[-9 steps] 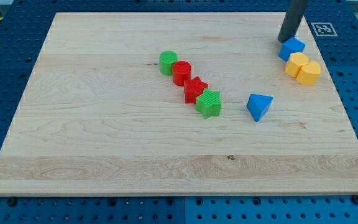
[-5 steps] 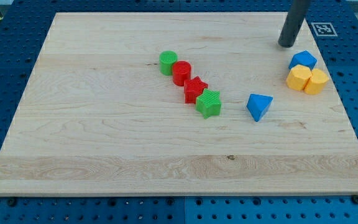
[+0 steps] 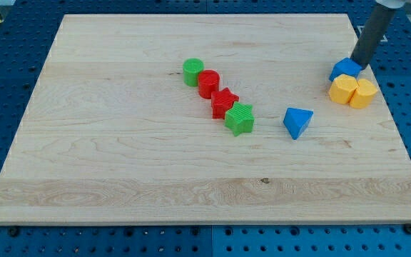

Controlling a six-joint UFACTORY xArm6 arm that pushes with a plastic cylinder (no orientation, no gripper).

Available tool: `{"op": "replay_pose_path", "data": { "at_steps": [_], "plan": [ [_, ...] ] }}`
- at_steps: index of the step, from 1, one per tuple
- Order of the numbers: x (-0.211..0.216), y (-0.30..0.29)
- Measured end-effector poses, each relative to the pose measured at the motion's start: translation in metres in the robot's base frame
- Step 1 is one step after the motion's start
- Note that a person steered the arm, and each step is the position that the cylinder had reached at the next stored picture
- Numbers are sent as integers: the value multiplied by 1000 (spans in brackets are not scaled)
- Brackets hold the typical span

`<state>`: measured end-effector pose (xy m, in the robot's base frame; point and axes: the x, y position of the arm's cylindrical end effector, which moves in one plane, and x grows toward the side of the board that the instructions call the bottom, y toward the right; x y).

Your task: Point your arm towards yellow heart

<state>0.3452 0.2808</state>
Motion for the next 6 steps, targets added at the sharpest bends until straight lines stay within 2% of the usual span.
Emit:
{"op": "replay_pose_path", "data": {
  "at_steps": [2, 3, 6],
  "plan": [
    [16, 63],
    [46, 63],
    [99, 10]
  ]
}}
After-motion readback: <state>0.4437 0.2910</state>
